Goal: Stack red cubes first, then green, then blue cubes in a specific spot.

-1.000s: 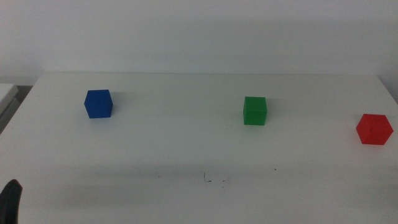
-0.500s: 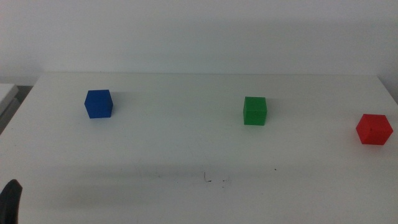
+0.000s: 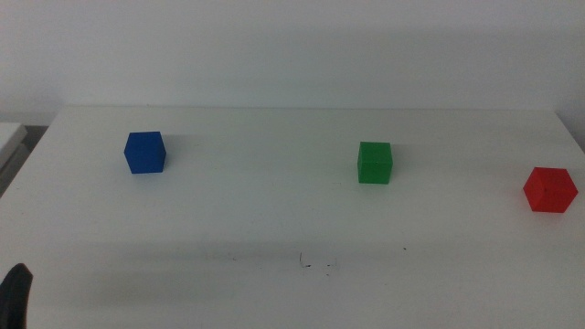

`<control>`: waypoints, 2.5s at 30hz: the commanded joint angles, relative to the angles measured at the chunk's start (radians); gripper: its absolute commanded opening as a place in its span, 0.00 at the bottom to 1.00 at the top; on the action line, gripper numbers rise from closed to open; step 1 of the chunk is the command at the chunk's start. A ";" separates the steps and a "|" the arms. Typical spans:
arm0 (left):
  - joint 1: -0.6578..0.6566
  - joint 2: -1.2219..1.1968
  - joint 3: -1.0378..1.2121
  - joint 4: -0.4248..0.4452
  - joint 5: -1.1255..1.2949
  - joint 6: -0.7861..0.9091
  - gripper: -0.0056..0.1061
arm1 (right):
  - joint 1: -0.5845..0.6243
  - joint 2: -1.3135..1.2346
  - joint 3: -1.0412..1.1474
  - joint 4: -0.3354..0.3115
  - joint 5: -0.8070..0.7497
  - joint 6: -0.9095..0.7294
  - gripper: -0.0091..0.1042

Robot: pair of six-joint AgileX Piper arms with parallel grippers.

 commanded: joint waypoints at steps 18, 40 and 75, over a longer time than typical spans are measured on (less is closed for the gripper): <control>0.000 -0.003 -0.001 0.002 -0.010 -0.013 0.89 | -0.144 0.646 -0.343 0.027 0.053 -0.137 0.82; 0.000 -0.003 -0.001 0.002 -0.010 -0.014 0.89 | -0.159 1.202 -0.677 -0.088 0.063 -0.213 0.80; 0.000 -0.003 -0.001 0.002 -0.012 -0.014 0.89 | -0.198 1.372 -0.674 -0.061 -0.057 -0.209 0.67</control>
